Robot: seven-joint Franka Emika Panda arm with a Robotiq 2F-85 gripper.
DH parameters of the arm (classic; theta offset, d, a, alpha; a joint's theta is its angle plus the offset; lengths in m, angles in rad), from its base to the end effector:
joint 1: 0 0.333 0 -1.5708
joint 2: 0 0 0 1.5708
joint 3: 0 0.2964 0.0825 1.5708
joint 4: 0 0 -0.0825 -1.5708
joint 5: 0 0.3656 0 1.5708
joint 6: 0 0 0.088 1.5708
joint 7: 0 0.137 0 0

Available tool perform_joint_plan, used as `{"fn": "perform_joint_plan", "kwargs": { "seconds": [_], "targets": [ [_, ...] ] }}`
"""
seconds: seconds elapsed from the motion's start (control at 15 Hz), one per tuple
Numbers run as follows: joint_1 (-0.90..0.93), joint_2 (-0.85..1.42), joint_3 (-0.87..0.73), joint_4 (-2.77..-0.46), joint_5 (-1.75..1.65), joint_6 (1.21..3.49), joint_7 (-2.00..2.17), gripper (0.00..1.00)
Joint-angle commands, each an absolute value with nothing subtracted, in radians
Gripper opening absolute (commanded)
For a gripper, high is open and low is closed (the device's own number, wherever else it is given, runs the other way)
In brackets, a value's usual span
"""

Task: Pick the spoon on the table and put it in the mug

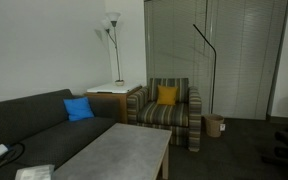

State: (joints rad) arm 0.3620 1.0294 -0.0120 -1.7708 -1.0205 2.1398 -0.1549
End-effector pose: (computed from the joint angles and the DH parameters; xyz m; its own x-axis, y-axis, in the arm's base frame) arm 0.5022 0.1206 -0.0525 0.2074 0.6391 -0.7406 0.9777 -0.1103 0.1786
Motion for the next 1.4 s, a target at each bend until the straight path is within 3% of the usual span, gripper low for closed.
{"fn": "perform_joint_plan", "kwargs": {
  "seconds": [0.0,1.33],
  "targets": [
    [0.335,1.075,0.017,-1.718,-1.057,2.104,-0.138,0.04],
    [0.339,1.297,0.035,-1.450,-1.049,2.010,-0.193,0.04]
  ]
}}
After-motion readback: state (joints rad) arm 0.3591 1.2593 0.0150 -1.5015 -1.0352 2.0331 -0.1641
